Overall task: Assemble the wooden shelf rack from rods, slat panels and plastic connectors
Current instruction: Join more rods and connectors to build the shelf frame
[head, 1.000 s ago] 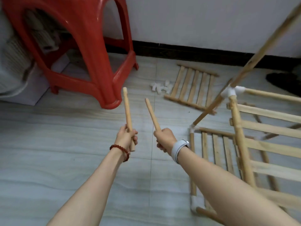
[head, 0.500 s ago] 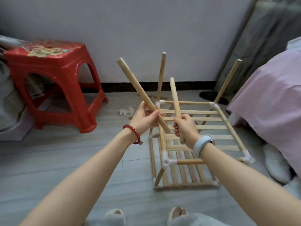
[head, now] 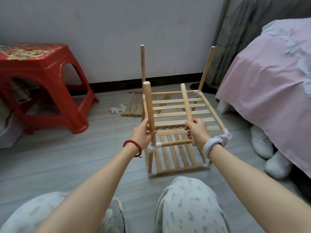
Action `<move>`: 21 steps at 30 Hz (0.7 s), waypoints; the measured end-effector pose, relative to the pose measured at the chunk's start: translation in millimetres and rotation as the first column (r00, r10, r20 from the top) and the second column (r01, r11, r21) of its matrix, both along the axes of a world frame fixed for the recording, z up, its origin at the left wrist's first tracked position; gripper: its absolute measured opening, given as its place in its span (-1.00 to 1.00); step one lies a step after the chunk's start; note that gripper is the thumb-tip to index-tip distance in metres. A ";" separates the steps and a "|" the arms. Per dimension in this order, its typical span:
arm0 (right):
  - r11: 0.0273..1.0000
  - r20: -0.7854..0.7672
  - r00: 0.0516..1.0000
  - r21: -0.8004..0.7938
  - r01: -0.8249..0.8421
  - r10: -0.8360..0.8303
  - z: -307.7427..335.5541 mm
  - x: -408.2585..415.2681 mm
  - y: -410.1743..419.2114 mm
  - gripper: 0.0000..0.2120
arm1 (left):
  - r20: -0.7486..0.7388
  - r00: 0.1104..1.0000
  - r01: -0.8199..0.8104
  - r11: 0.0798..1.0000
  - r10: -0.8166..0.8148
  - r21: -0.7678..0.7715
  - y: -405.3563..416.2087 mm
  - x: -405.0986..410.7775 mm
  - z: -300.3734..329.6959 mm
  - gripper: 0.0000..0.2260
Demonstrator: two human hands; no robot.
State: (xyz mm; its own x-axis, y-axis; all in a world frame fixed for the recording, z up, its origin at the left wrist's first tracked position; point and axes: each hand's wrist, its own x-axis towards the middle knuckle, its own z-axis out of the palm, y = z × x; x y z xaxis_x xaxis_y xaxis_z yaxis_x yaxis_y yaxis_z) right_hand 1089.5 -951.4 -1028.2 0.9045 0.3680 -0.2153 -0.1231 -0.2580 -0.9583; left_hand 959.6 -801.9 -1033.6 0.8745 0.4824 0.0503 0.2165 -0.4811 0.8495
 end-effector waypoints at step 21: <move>0.878 0.252 0.935 -0.466 -0.107 0.248 -70.4 0.9 -3.1 -0.72 | 0.037 0.998 -0.044 0.996 0.041 0.081 -1.5 1.8 -22.6 -0.72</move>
